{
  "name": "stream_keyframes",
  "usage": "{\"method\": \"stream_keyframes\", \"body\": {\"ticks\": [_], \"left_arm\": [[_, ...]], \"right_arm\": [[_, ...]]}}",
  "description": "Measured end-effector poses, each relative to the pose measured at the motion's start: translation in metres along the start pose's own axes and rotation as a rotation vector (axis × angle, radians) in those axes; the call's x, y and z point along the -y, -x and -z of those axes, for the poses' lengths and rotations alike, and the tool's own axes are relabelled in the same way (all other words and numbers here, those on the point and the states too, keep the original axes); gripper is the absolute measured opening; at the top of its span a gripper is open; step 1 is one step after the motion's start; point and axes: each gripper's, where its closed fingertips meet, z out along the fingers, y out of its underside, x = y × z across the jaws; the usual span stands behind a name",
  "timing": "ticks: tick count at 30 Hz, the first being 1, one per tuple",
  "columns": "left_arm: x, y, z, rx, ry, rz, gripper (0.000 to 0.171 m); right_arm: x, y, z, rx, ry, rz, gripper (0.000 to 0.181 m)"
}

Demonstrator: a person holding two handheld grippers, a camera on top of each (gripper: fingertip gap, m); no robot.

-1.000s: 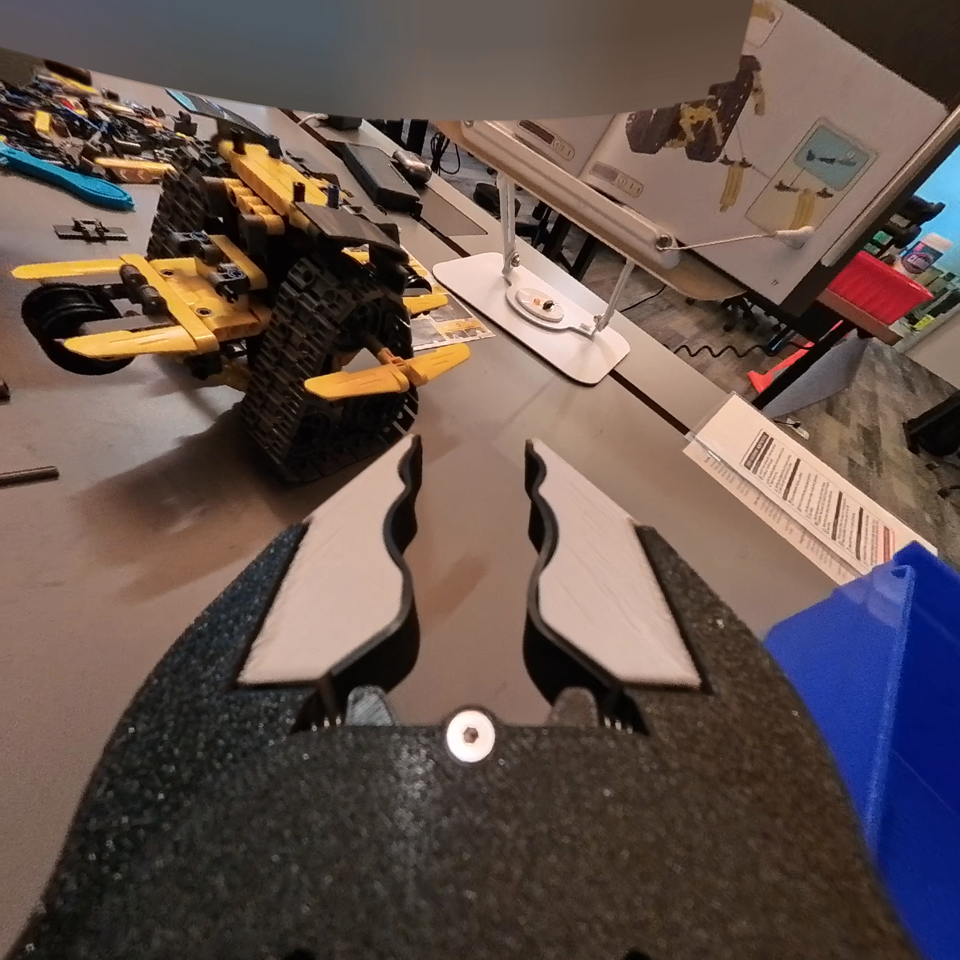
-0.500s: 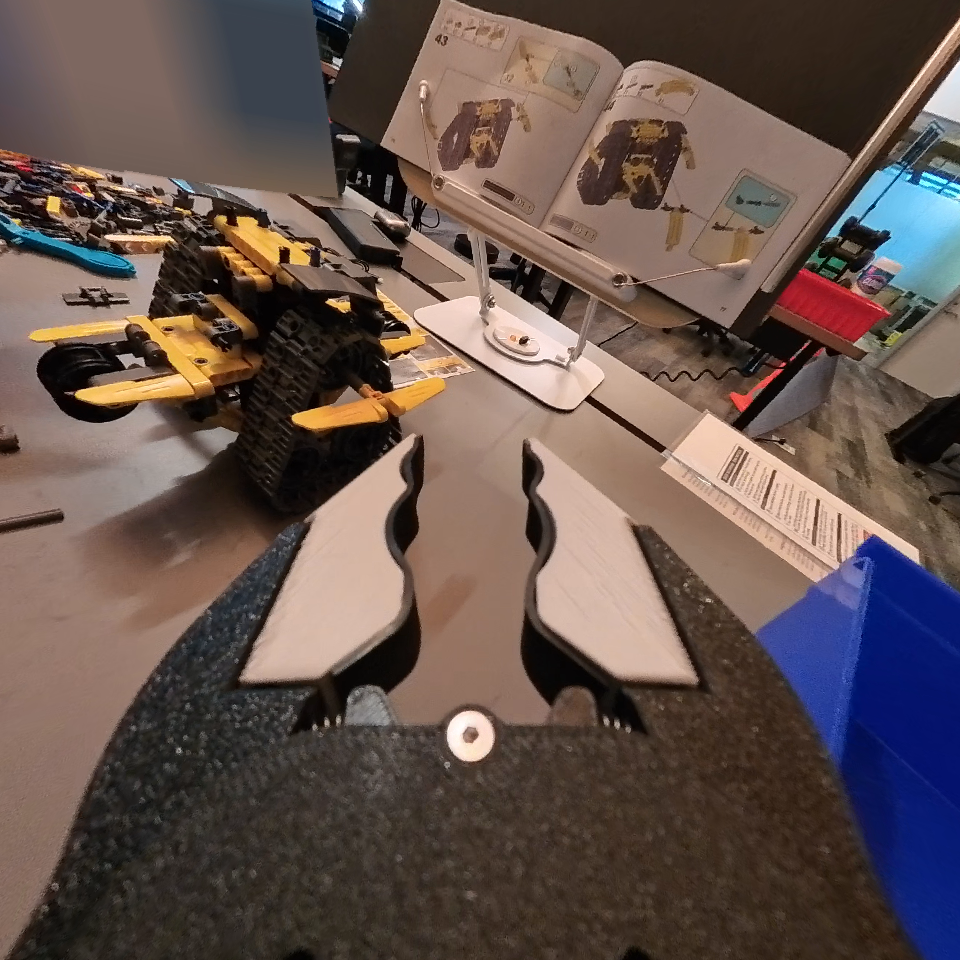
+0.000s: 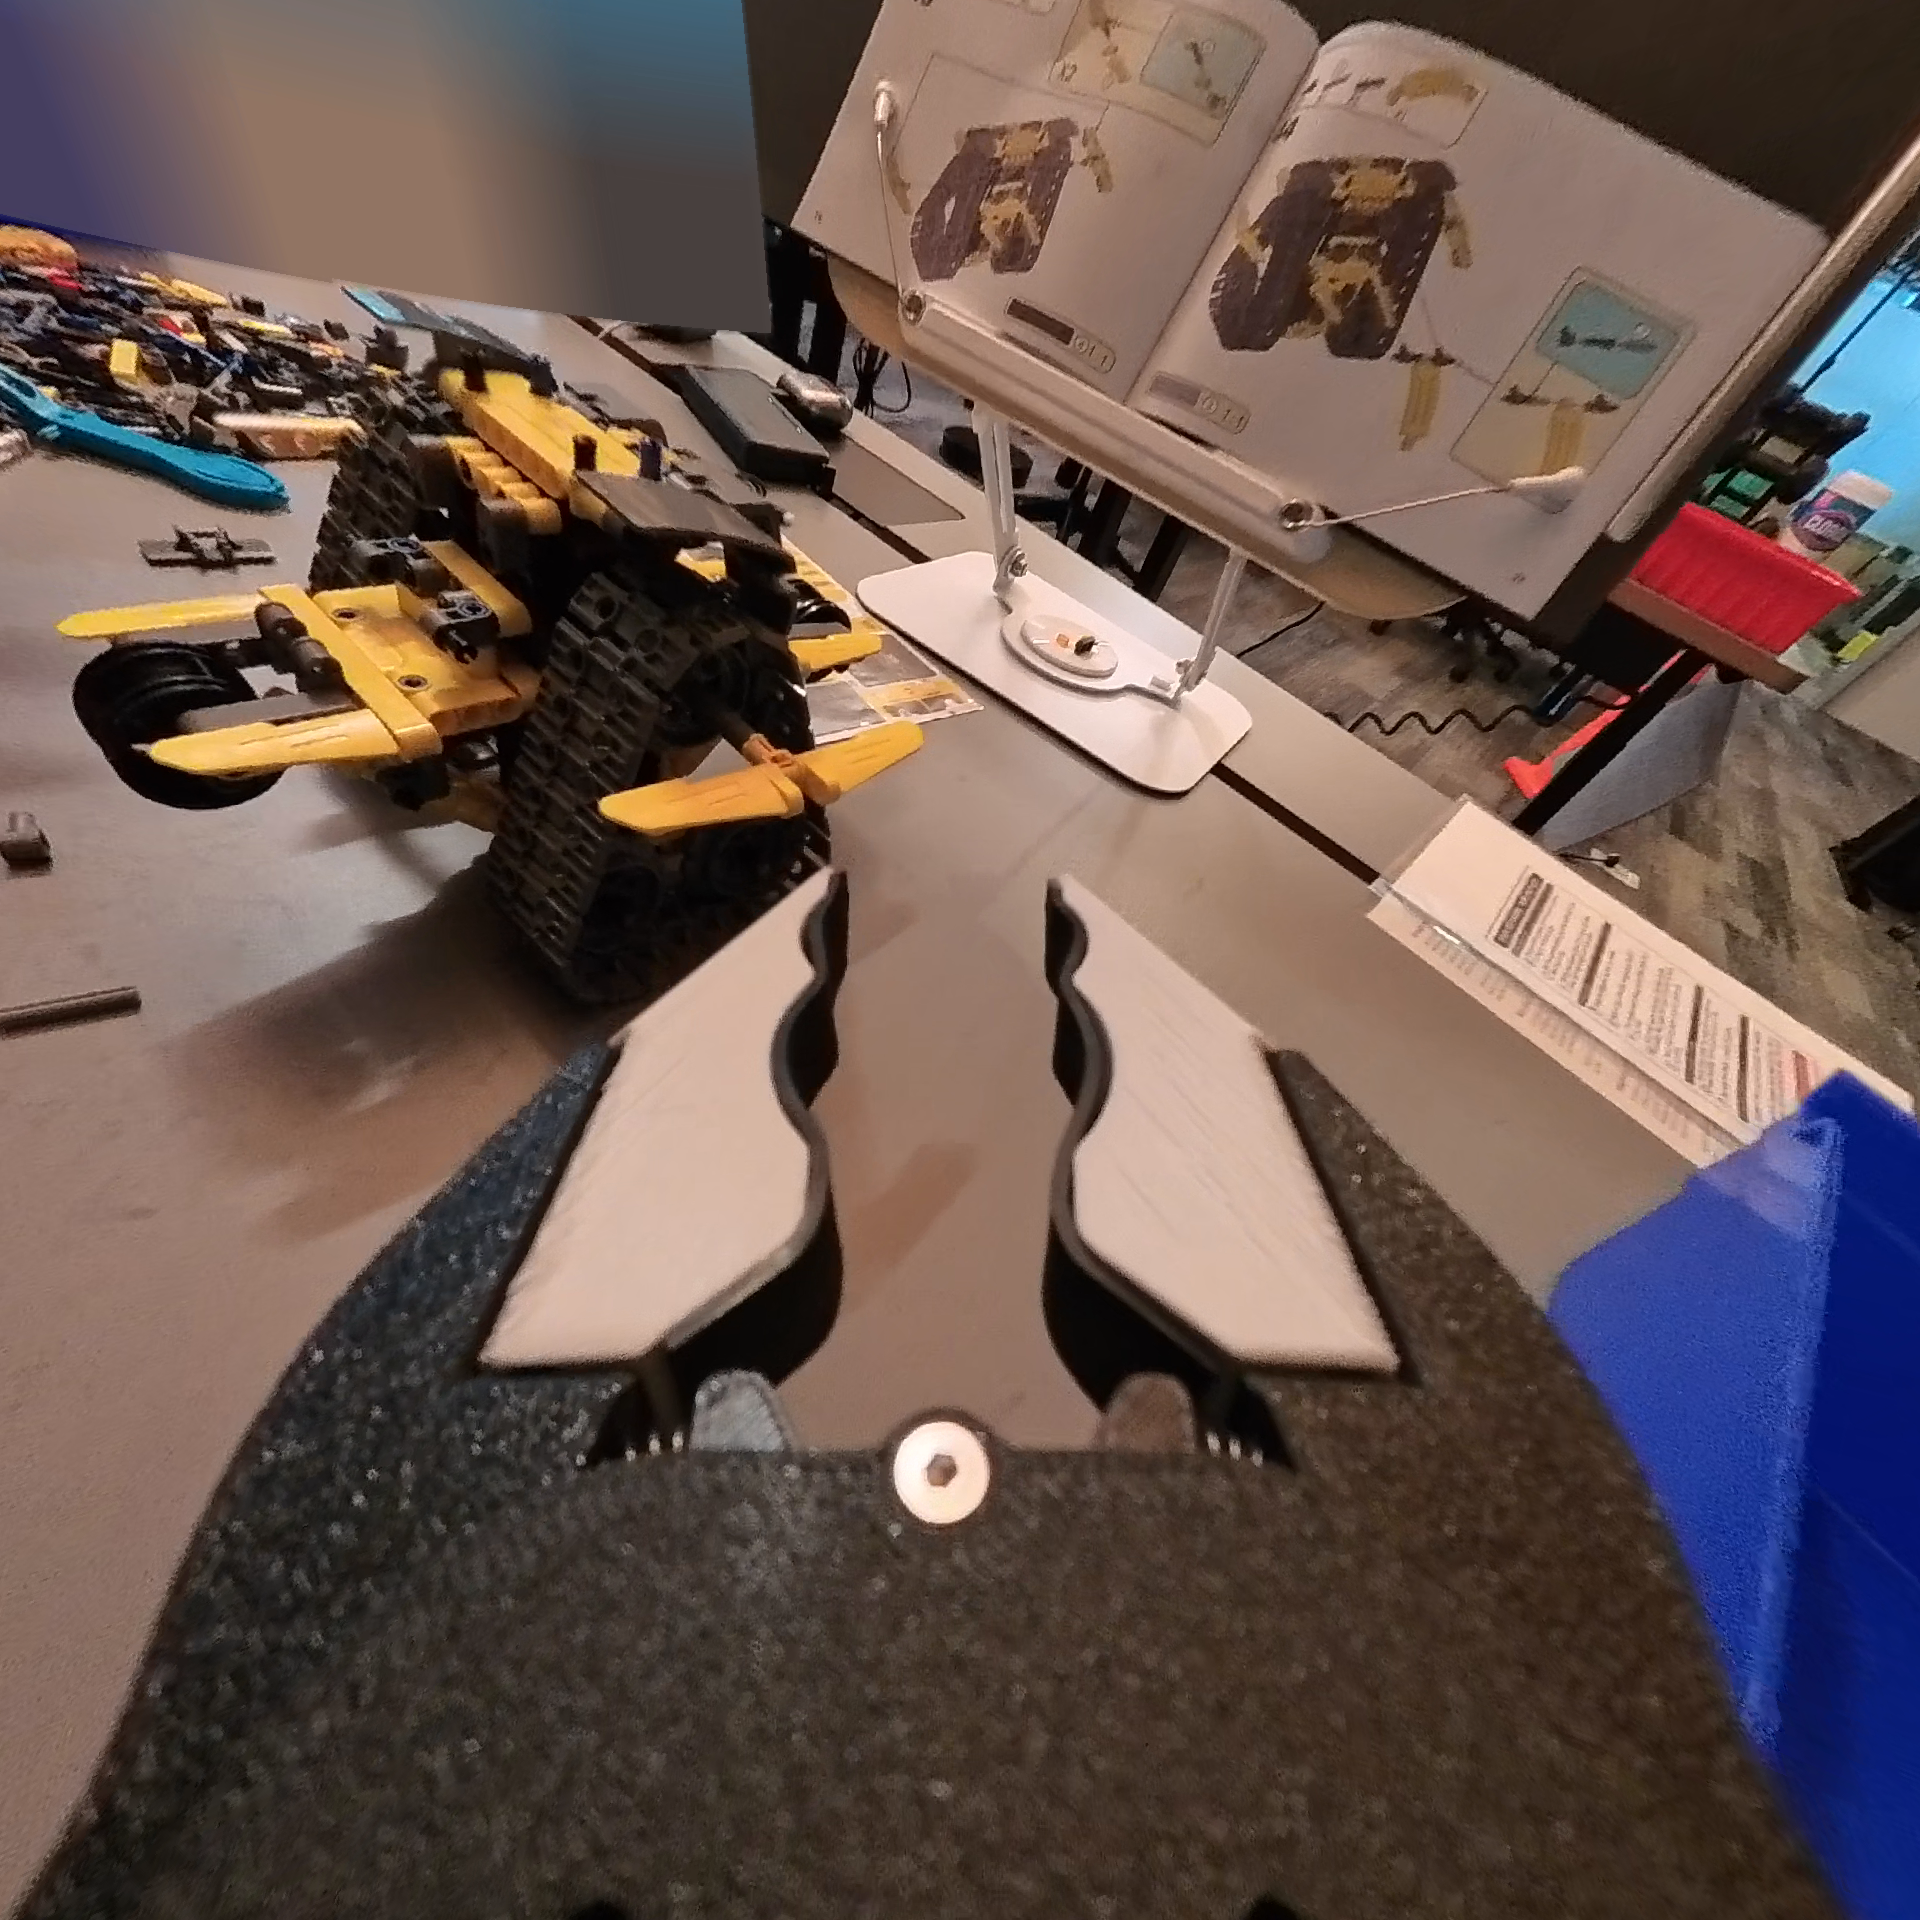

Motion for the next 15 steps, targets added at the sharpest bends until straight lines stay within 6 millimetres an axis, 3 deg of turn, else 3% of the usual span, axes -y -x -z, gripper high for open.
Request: {"method": "stream_keyframes", "body": {"ticks": [7, 15], "left_arm": [[0.002, 0.007, 0.007, -0.033, -0.036, 0.1, 0.043], [-0.002, 0.007, 0.004, -0.021, -0.01, 0.083, 0.044]], "right_arm": [[-0.009, 0.003, -0.008, 0.009, 0.034, 0.003, 0.037], [-0.017, -0.001, -0.012, 0.012, 0.05, -0.044, 0.037]]}}
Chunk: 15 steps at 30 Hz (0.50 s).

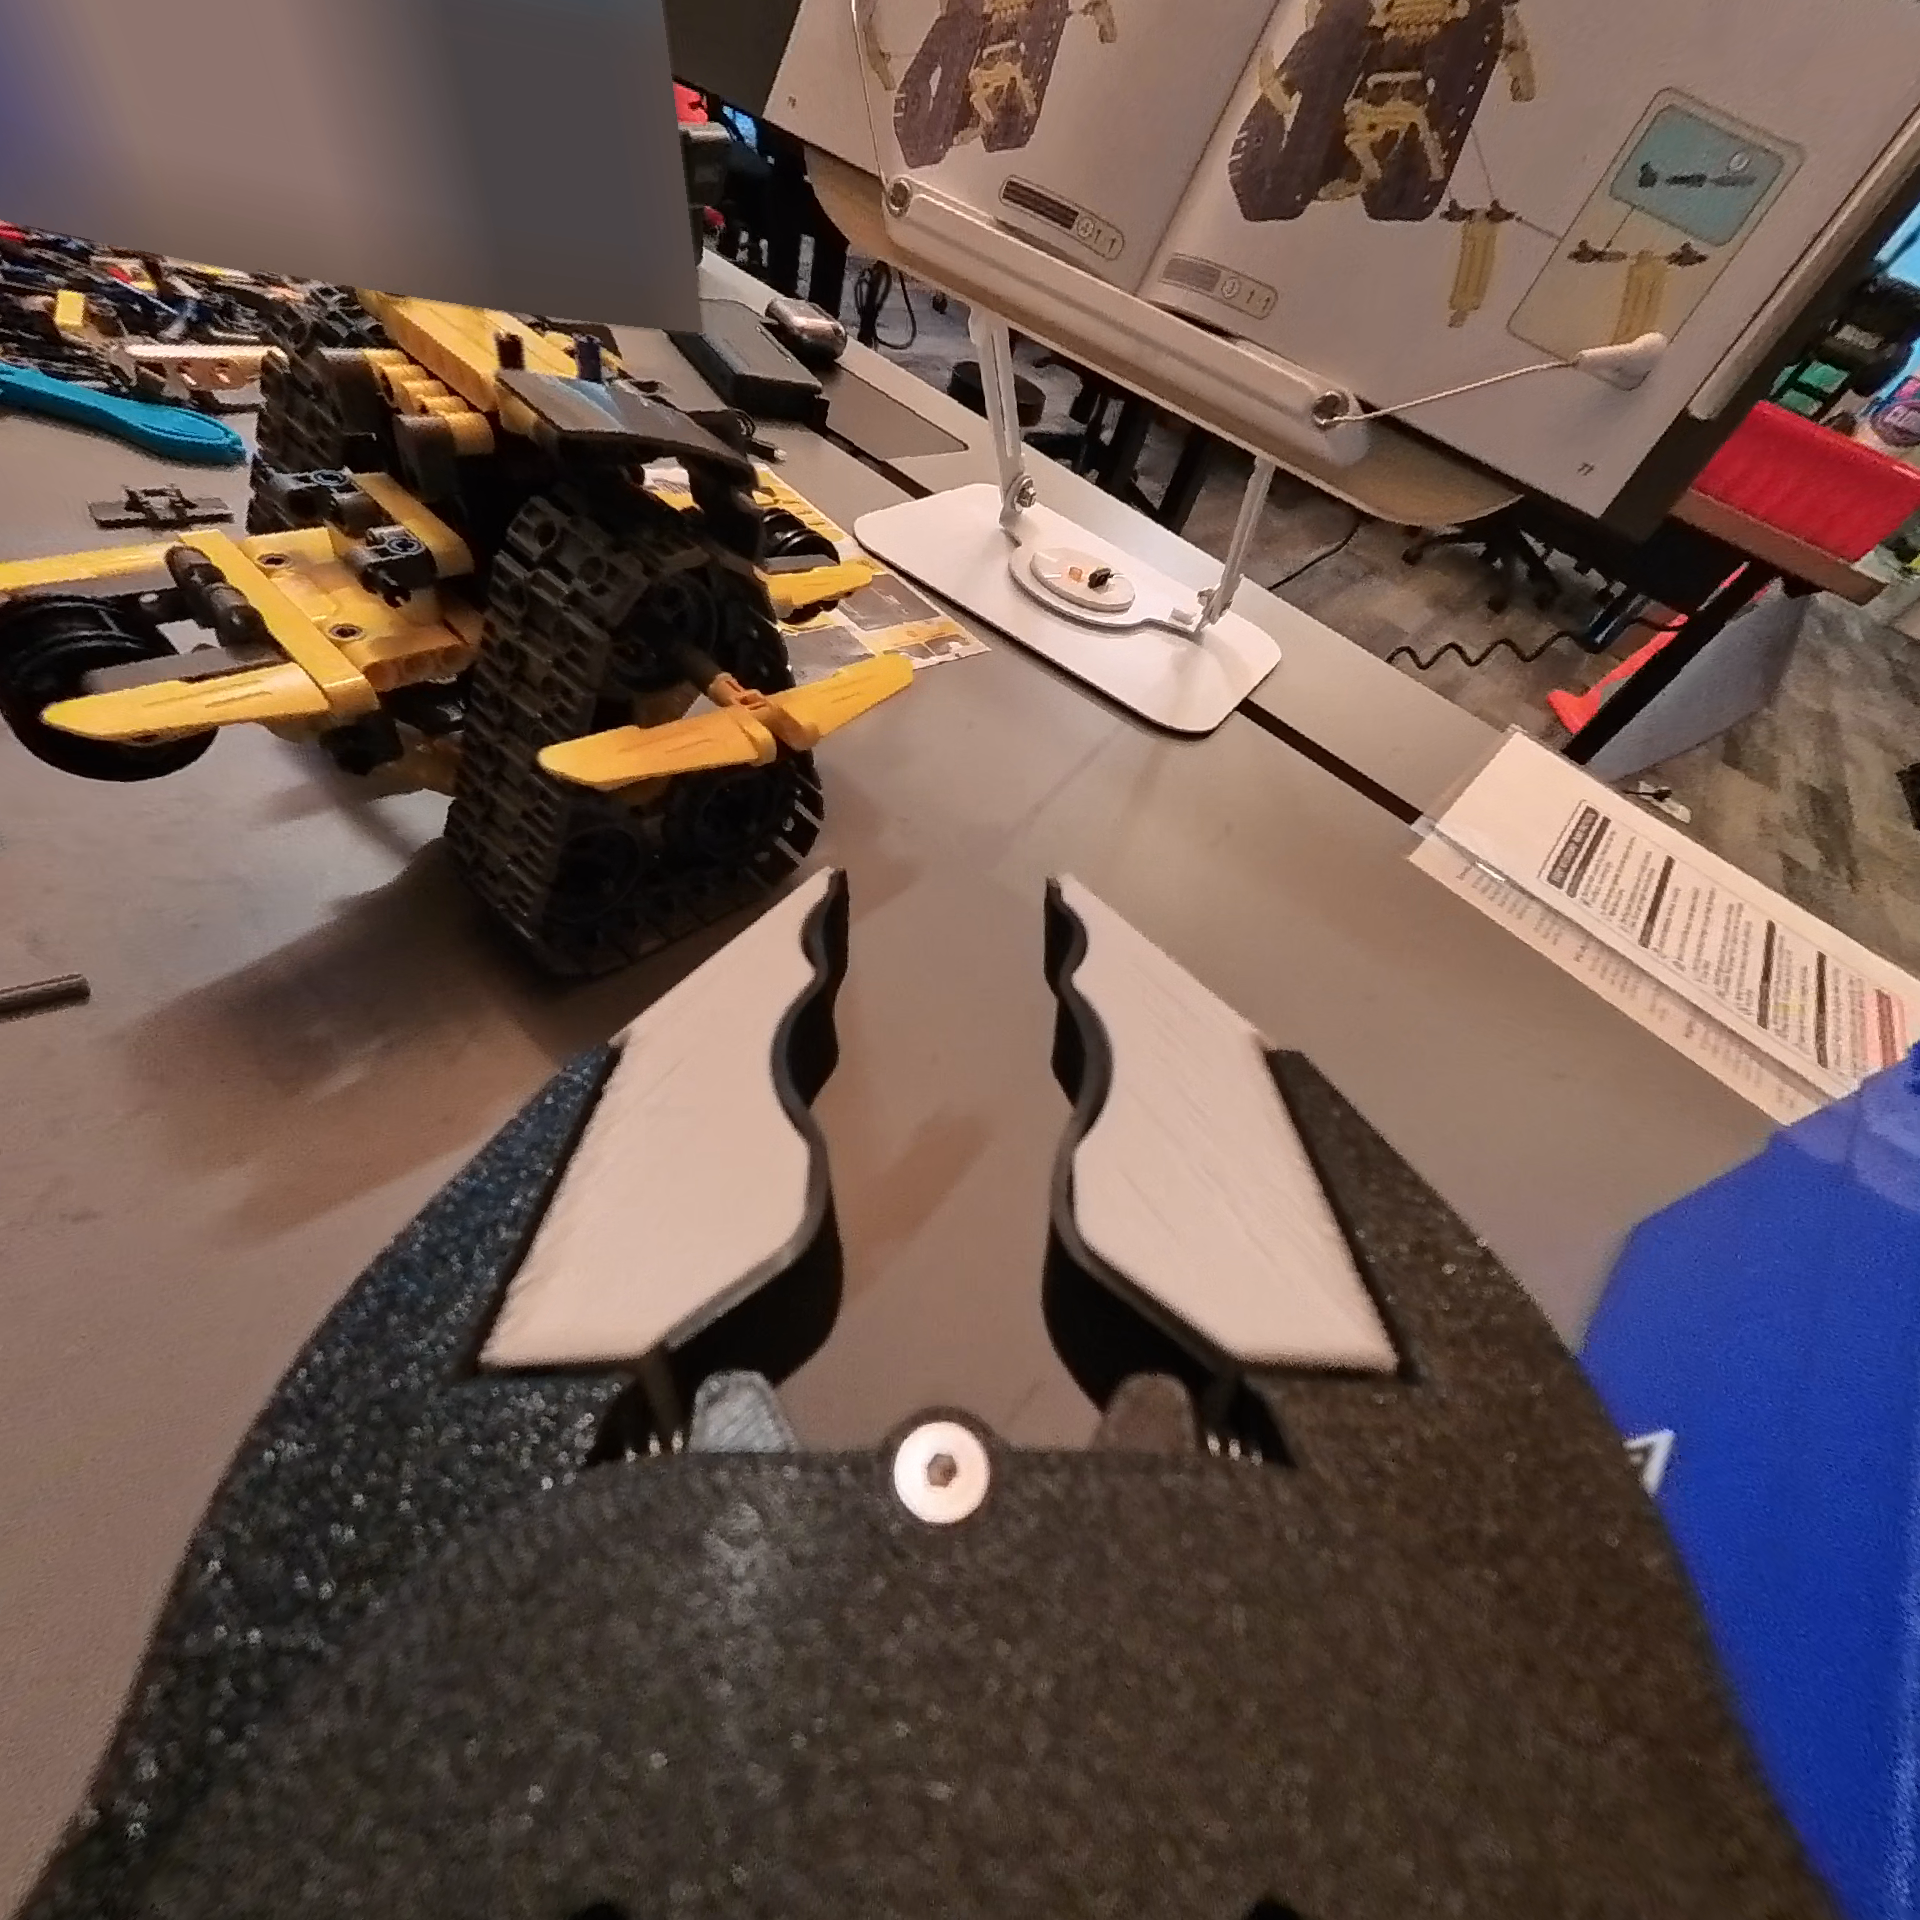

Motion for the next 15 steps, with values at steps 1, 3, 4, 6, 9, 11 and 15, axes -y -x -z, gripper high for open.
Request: {"method": "stream_keyframes", "body": {"ticks": [1, 3, 4, 6, 9, 11, 15], "left_arm": [[0.001, 0.002, 0.001, 0.019, -0.005, -0.015, 0.044], [0.007, 0.007, 0.004, 0.068, -0.031, -0.047, 0.046], [0.009, 0.009, 0.006, 0.088, -0.044, -0.059, 0.047], [0.015, 0.014, 0.01, 0.126, -0.072, -0.076, 0.048], [0.033, 0.037, 0.029, 0.318, -0.158, -0.132, 0.056], [0.051, 0.05, 0.051, 0.46, -0.265, -0.18, 0.058], [0.056, 0.062, 0.064, 0.498, -0.332, -0.105, 0.064]], "right_arm": [[-0.001, 0.0, -0.001, 0.002, 0.001, -0.003, 0.037], [-0.001, 0.0, -0.001, 0.005, 0.003, -0.003, 0.037], [0.0, 0.001, -0.001, 0.005, 0.001, -0.002, 0.037], [0.0, 0.0, -0.001, 0.002, -0.003, -0.001, 0.037], [0.0, -0.003, -0.001, -0.008, -0.004, -0.01, 0.037], [0.0, -0.006, 0.0, -0.011, -0.009, -0.023, 0.037], [-0.001, -0.01, 0.0, -0.026, -0.012, -0.033, 0.037]]}}
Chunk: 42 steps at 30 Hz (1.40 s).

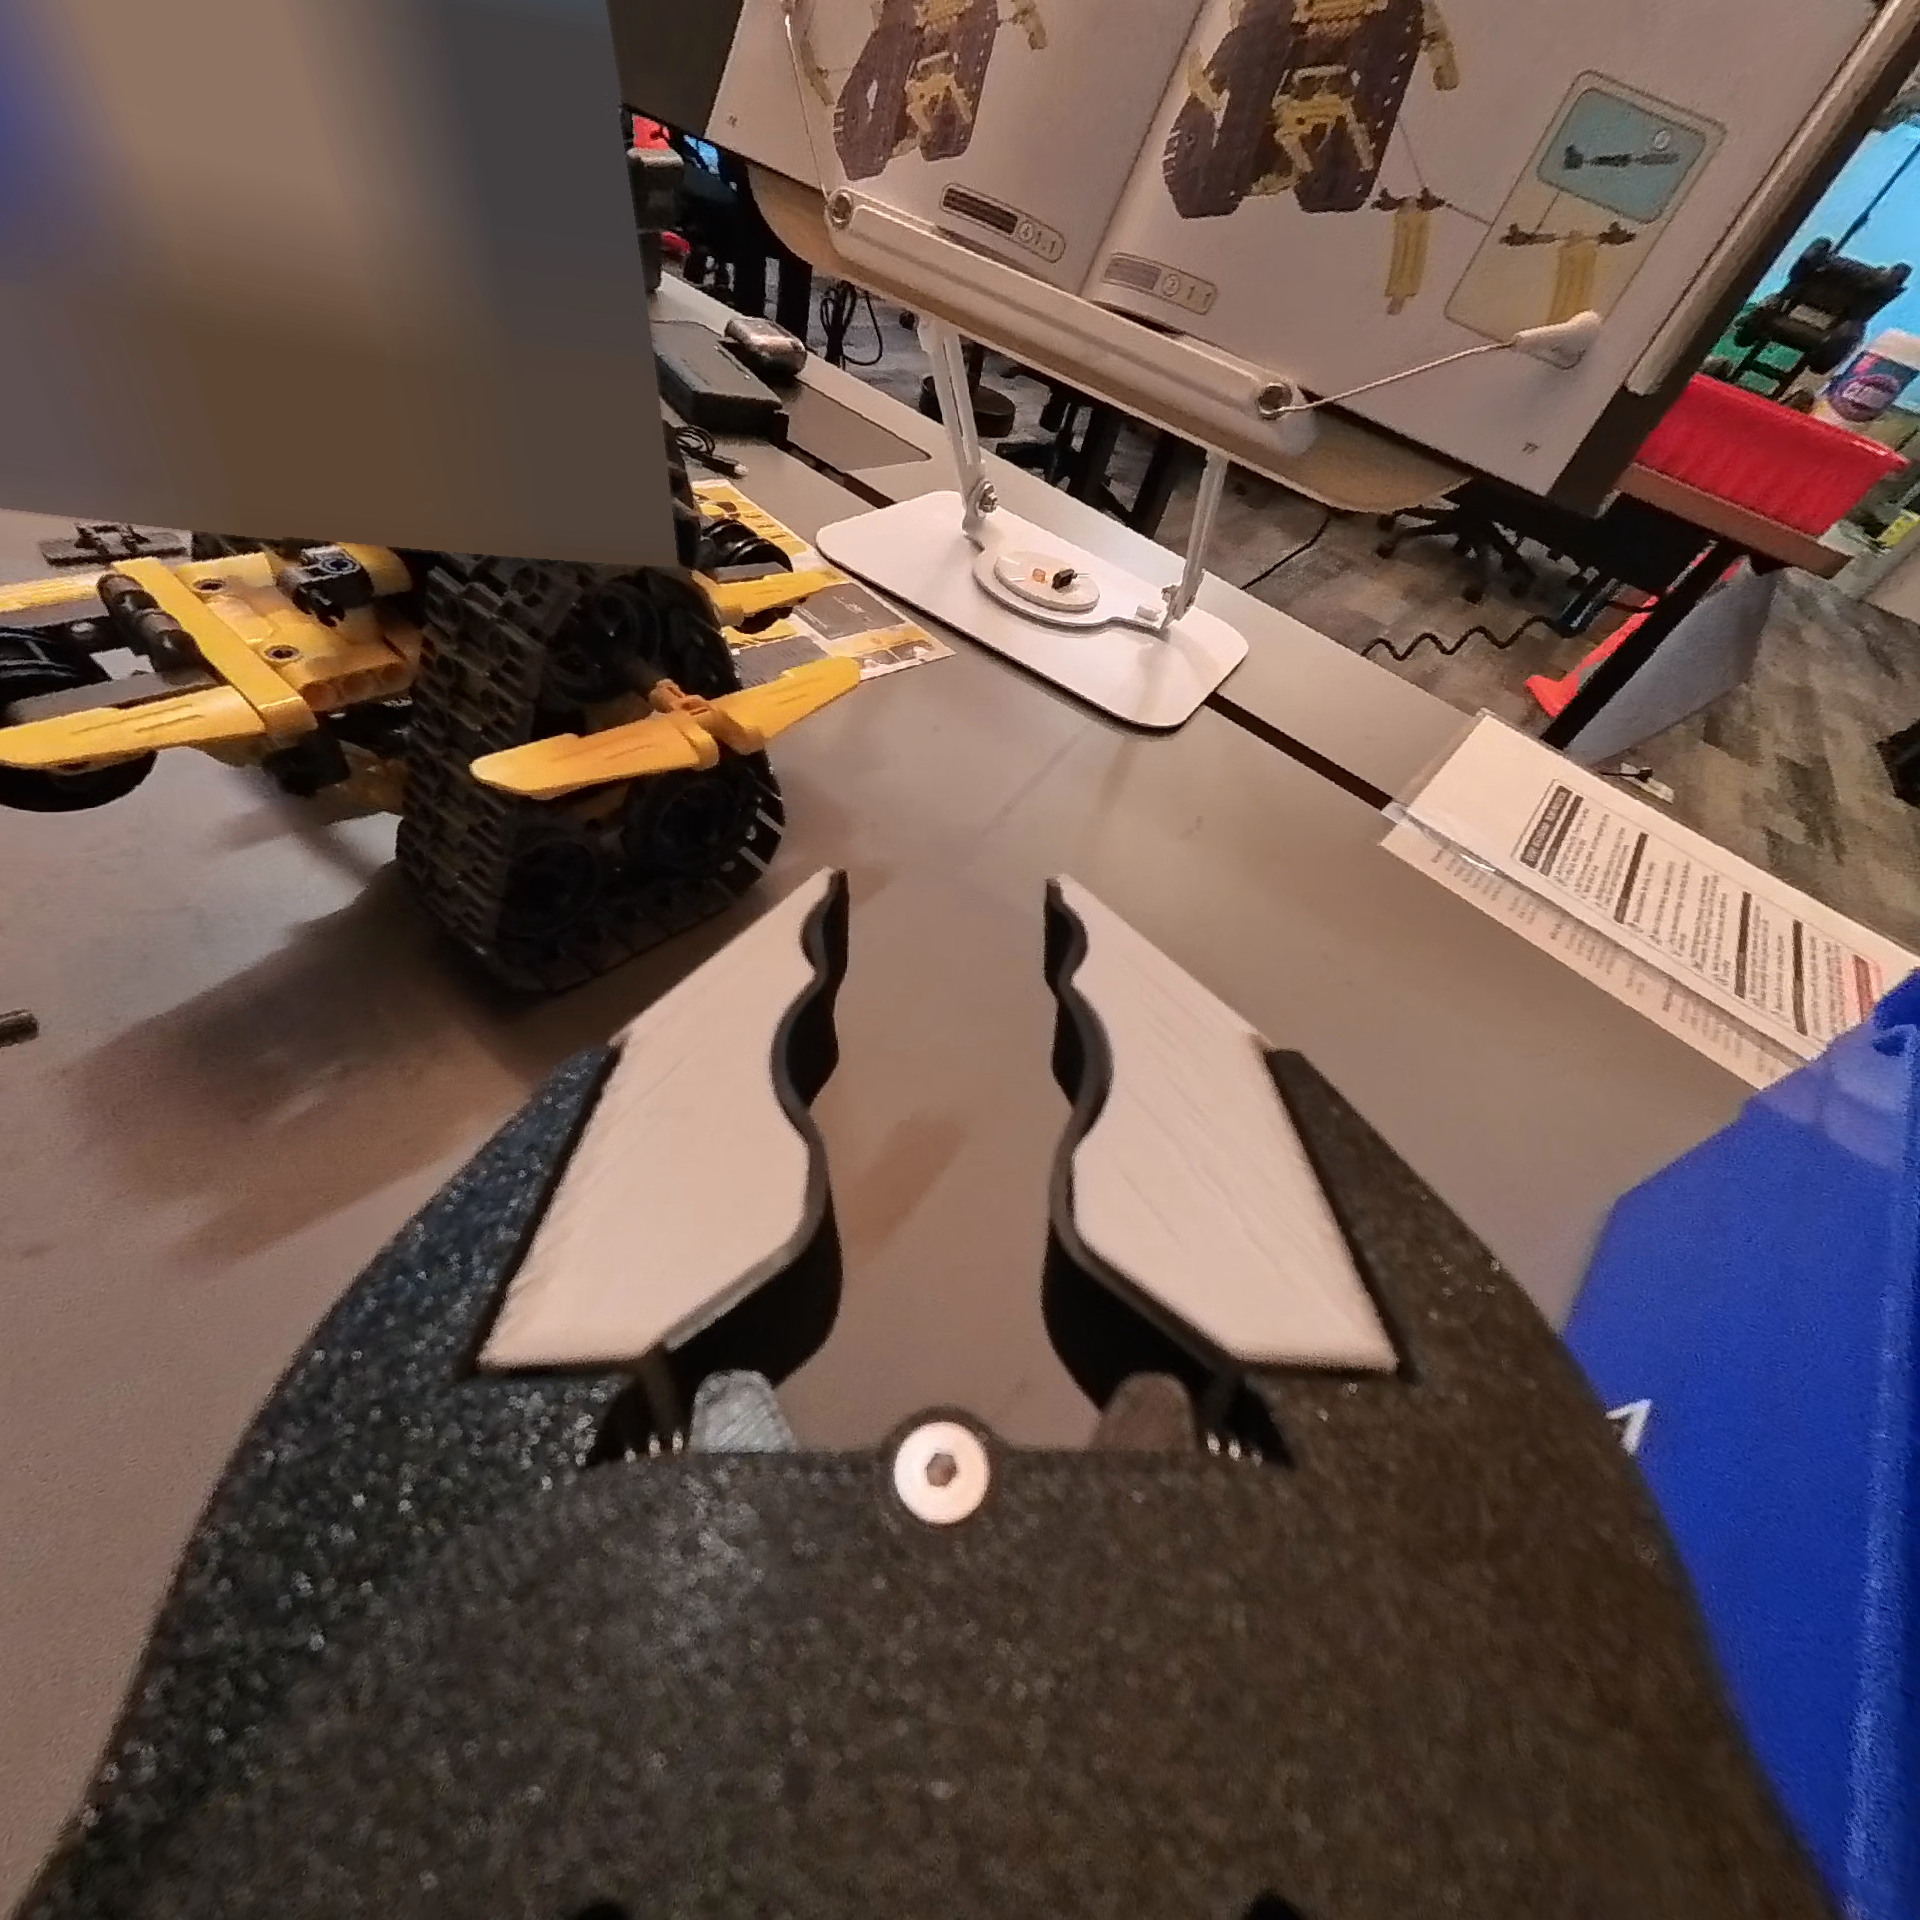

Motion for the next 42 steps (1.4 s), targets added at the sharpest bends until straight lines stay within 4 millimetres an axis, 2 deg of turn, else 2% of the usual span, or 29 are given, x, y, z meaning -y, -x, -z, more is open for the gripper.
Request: {"method": "stream_keyframes", "body": {"ticks": [4, 6, 7, 8, 9, 11, 14, 17, 23, 31, 42], "left_arm": [[-0.011, 0.019, -0.002, 0.021, 0.052, 0.126, 0.068], [-0.006, 0.03, 0.003, 0.027, 0.024, 0.208, 0.067], [0.0, 0.033, 0.007, 0.008, 0.01, 0.247, 0.06], [0.006, 0.033, 0.011, -0.03, 0.004, 0.264, 0.043], [0.01, 0.037, 0.015, -0.041, 0.016, 0.254, 0.033], [0.009, 0.057, 0.019, 0.024, 0.069, 0.182, 0.023], [-0.009, 0.083, 0.023, 0.106, 0.181, 0.07, 0.017], [-0.03, 0.097, 0.026, 0.169, 0.231, -0.014, 0.011], [-0.043, 0.086, 0.019, 0.086, 0.278, 0.036, 0.014], [-0.052, 0.083, 0.016, 0.043, 0.313, 0.064, 0.021], [-0.051, 0.085, 0.015, 0.06, 0.303, 0.062, 0.018]], "right_arm": [[-0.007, -0.004, -0.003, -0.01, 0.021, -0.012, 0.035], [-0.009, -0.005, -0.004, -0.002, 0.021, -0.034, 0.033], [-0.01, -0.005, -0.005, 0.003, 0.017, -0.048, 0.032], [-0.01, -0.006, -0.005, 0.008, 0.011, -0.065, 0.031], [-0.01, -0.007, -0.005, 0.013, 0.006, -0.086, 0.031], [-0.012, -0.011, -0.006, 0.02, 0.004, -0.128, 0.031], [-0.018, -0.016, -0.009, 0.019, 0.029, -0.169, 0.032], [-0.022, -0.016, -0.013, 0.008, 0.06, -0.162, 0.032], [-0.033, -0.016, -0.021, -0.024, 0.142, -0.126, 0.034], [-0.045, -0.02, -0.028, -0.026, 0.219, -0.167, 0.038], [-0.05, -0.014, -0.032, -0.001, 0.263, -0.143, 0.037]]}}
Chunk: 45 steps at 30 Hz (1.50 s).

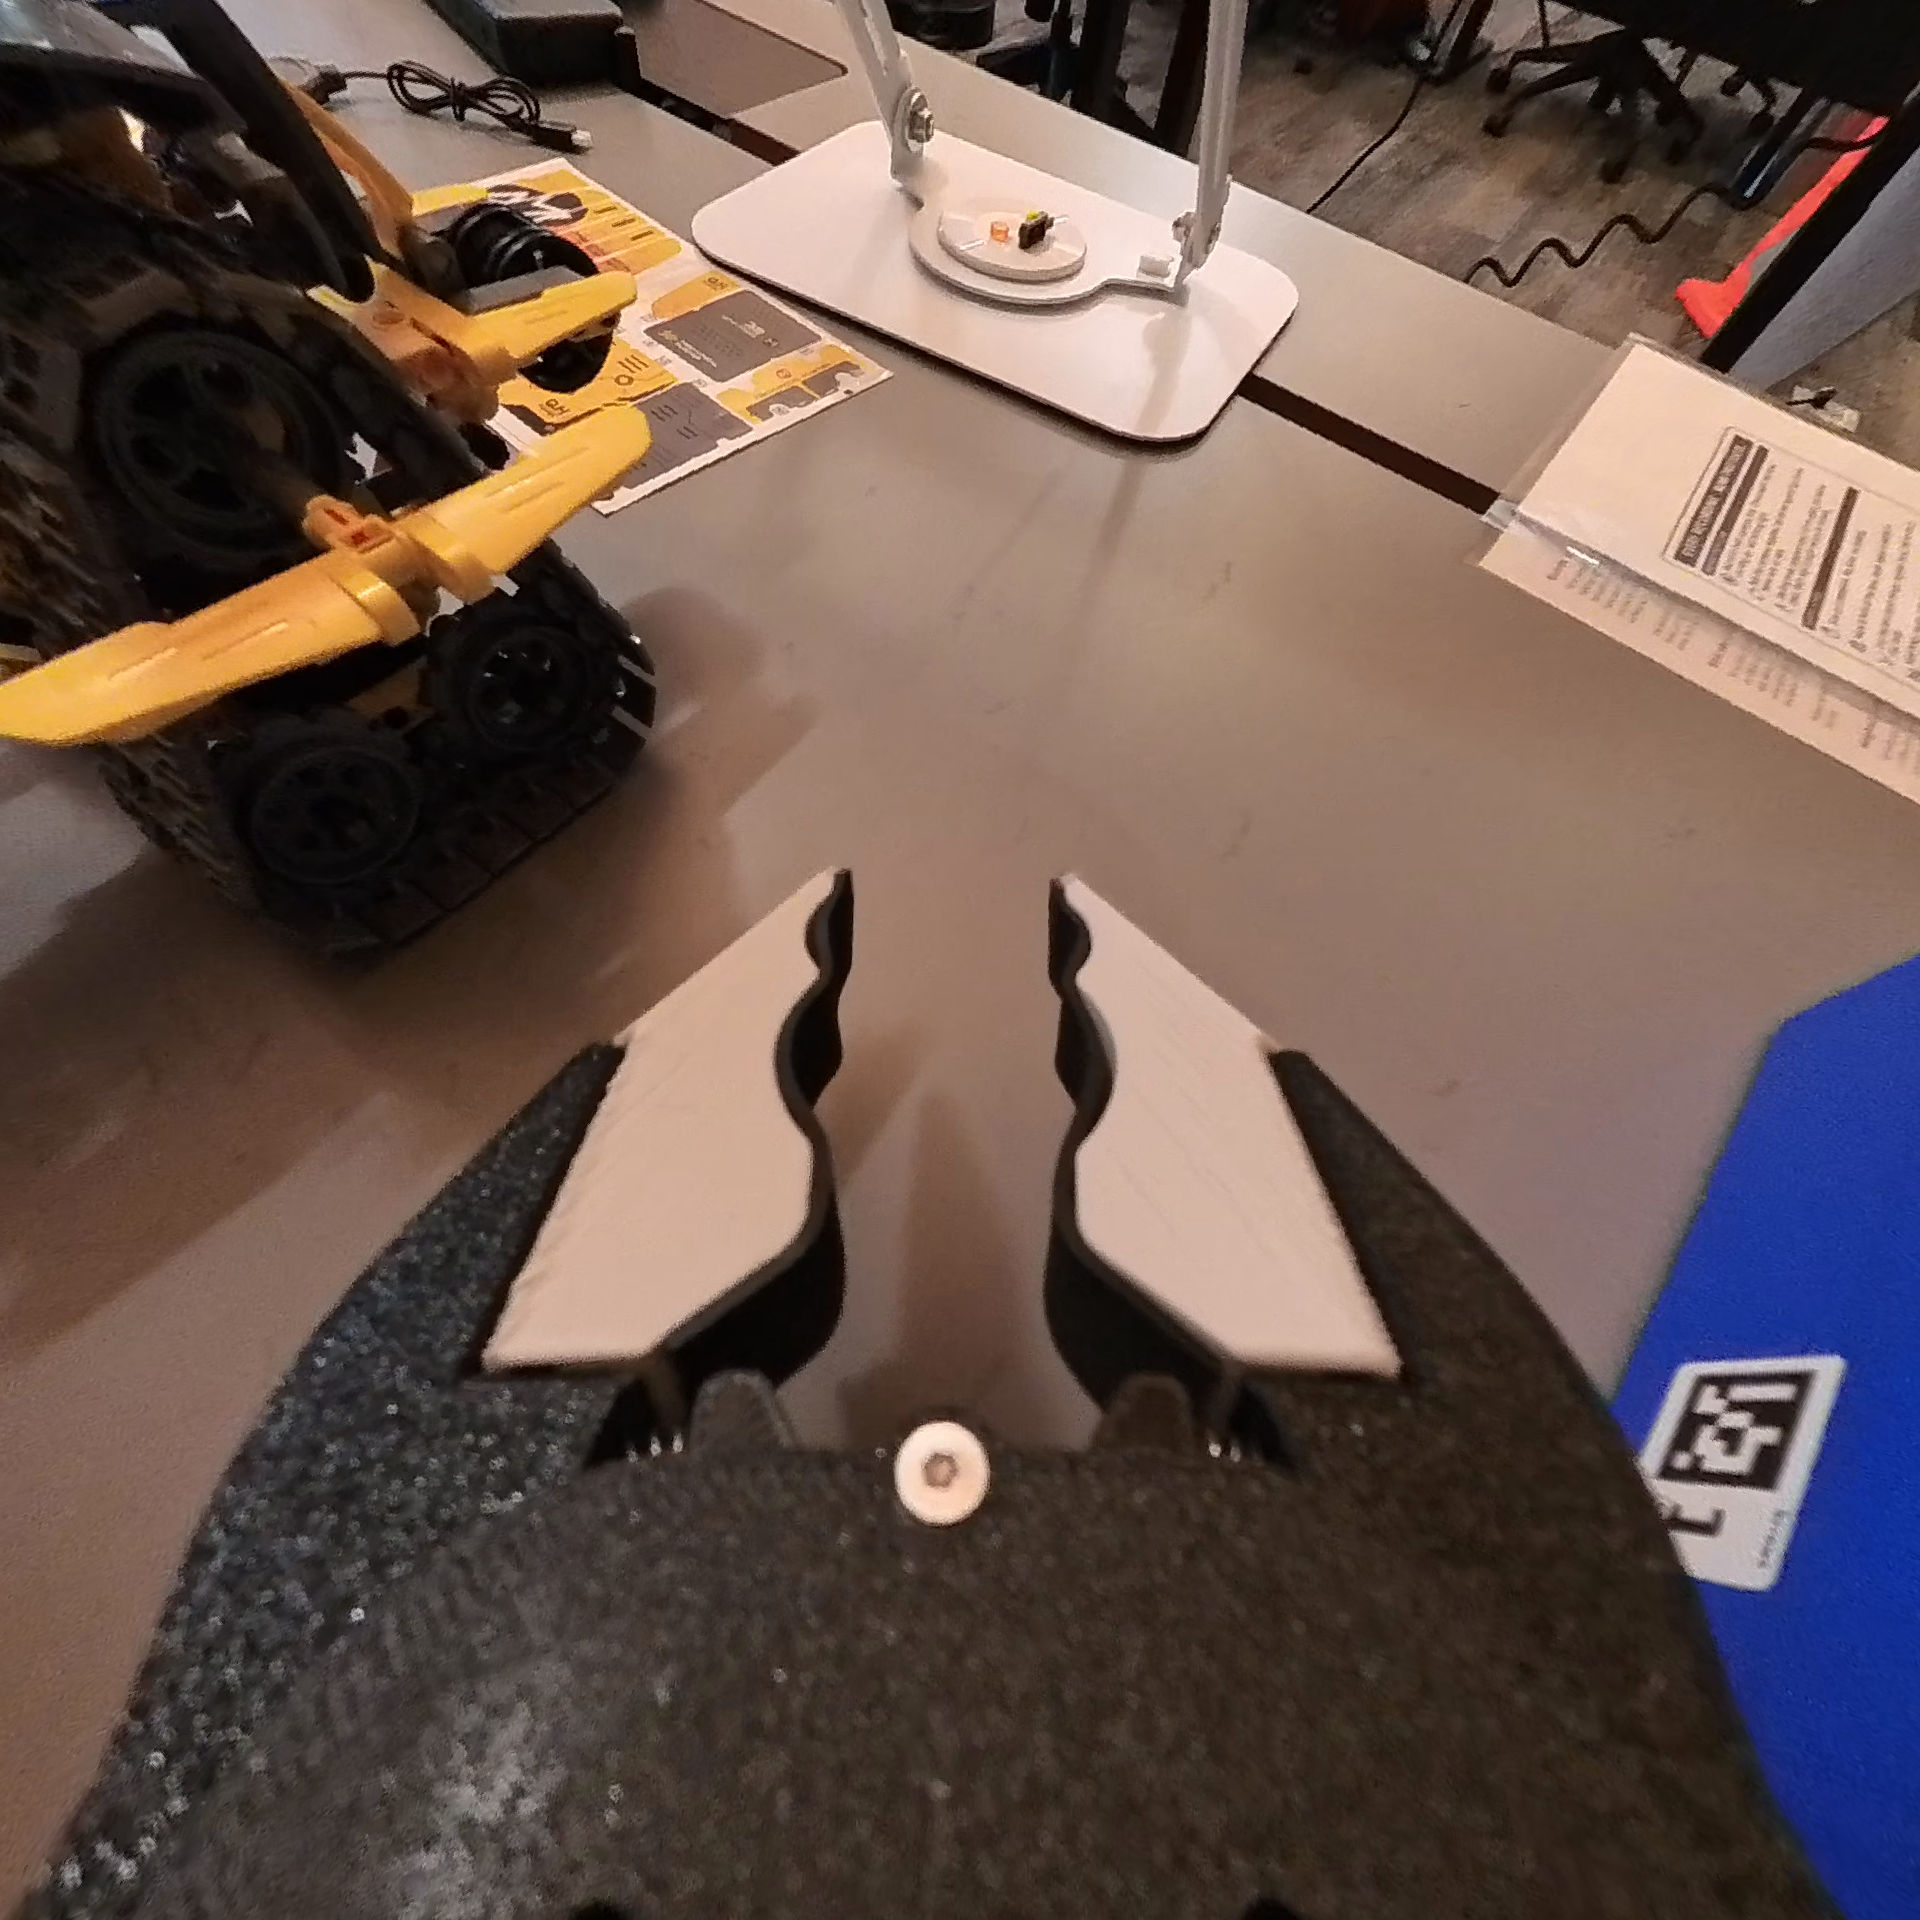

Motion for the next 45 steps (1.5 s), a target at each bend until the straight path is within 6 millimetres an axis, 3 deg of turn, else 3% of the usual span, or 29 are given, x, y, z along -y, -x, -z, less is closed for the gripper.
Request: {"method": "stream_keyframes", "body": {"ticks": [11, 17, 20, 34, 35, 37, 40, 42, 45], "left_arm": [[0.003, 0.01, 0.001, 0.027, -0.031, 0.049, 0.027], [0.008, 0.026, 0.006, 0.116, -0.075, 0.067, 0.053], [0.013, 0.034, 0.009, 0.157, -0.102, 0.069, 0.057], [0.02, 0.062, 0.025, 0.301, -0.158, 0.111, 0.047], [0.02, 0.063, 0.029, 0.306, -0.175, 0.138, 0.047], [0.026, 0.062, 0.039, 0.303, -0.222, 0.163, 0.047], [0.034, 0.059, 0.053, 0.315, -0.281, 0.17, 0.047], [0.041, 0.046, 0.052, 0.246, -0.303, 0.176, 0.048], [0.047, 0.016, 0.046, 0.1, -0.278, 0.166, 0.051]], "right_arm": [[0.001, 0.0, 0.0, 0.01, -0.004, -0.009, 0.037], [-0.001, 0.002, -0.002, 0.021, 0.012, -0.005, 0.037], [-0.001, 0.001, -0.002, 0.021, 0.011, -0.007, 0.037], [0.016, -0.005, 0.014, -0.063, -0.082, -0.046, 0.023], [0.024, -0.006, 0.021, -0.093, -0.086, -0.048, 0.023], [0.058, 0.004, 0.041, -0.127, -0.207, -0.053, 0.022], [0.109, 0.041, 0.072, -0.036, -0.435, -0.067, 0.021], [0.122, 0.058, 0.084, -0.012, -0.52, -0.045, 0.021], [0.127, 0.089, 0.09, 0.124, -0.616, -0.056, 0.02]]}}
